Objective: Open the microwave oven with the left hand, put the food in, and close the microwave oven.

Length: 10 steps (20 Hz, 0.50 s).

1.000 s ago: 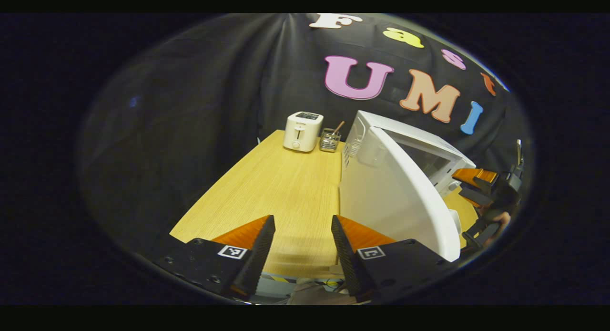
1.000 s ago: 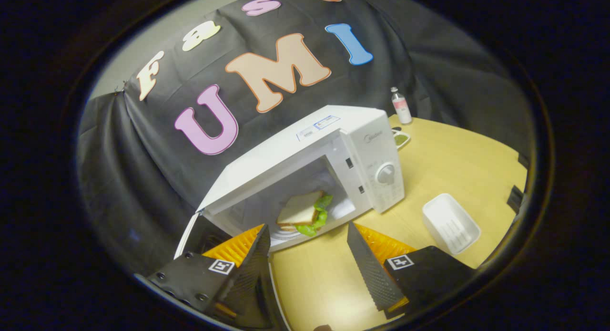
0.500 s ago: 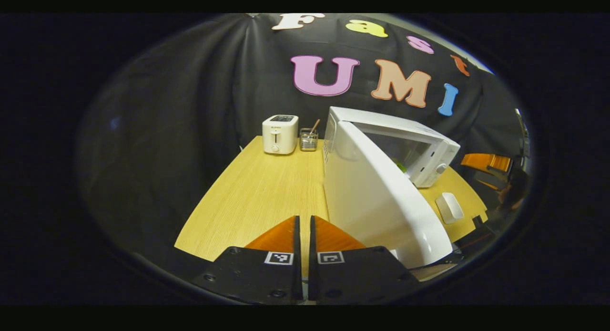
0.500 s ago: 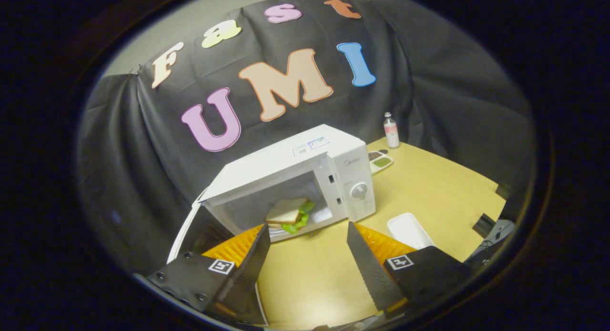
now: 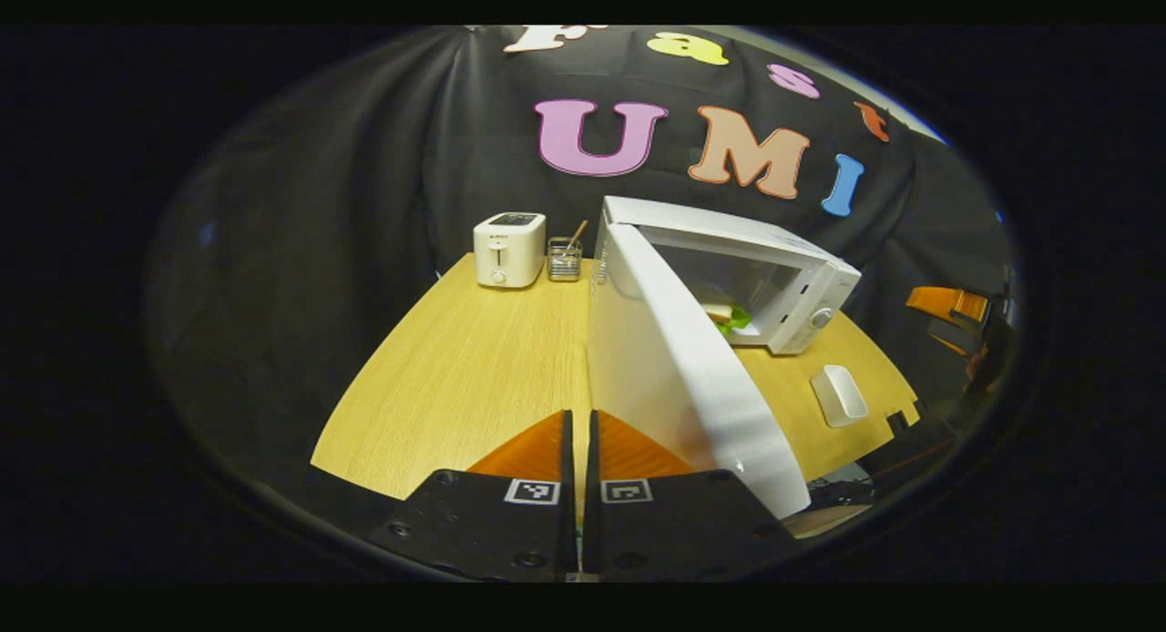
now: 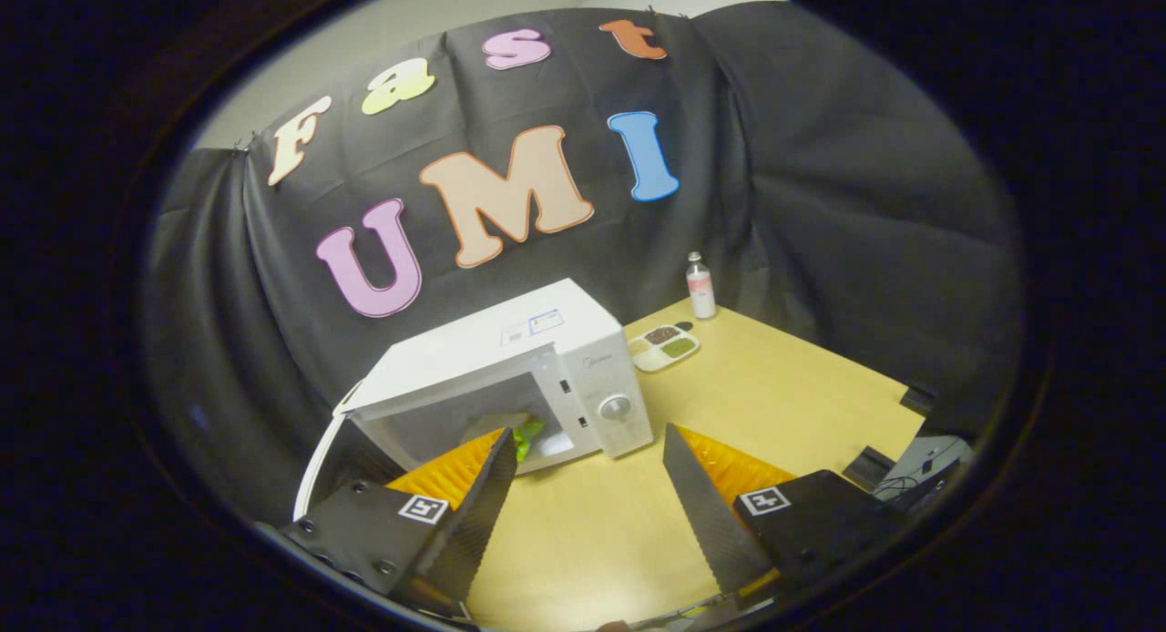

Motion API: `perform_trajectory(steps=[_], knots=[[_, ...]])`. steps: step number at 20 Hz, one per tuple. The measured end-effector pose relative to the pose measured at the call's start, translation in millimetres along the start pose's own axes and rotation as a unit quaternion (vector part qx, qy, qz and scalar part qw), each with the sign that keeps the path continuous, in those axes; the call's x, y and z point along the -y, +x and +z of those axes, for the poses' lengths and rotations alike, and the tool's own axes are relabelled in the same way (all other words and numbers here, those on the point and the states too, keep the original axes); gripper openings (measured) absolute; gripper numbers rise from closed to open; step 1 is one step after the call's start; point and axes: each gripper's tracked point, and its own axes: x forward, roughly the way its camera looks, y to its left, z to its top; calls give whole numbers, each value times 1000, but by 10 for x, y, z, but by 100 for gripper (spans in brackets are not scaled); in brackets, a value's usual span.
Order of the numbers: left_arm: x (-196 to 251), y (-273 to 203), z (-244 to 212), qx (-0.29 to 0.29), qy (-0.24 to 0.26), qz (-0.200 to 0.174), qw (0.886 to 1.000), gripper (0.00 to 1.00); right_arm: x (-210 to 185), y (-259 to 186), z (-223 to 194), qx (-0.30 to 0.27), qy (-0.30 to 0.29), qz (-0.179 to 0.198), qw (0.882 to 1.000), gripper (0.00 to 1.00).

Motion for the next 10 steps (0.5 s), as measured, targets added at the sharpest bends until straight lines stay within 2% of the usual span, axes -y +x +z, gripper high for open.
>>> perform_trajectory(steps=[1, 10], knots=[[58, 20, 10, -1, -2, -3, 1000, 5, 64, 3, 23, -2, 5, -1, 1000, 91], [854, 174, 173, 2, 17, -22, 1000, 4, 628, 145, 206, -17, -3, -14, 1000, 91]])
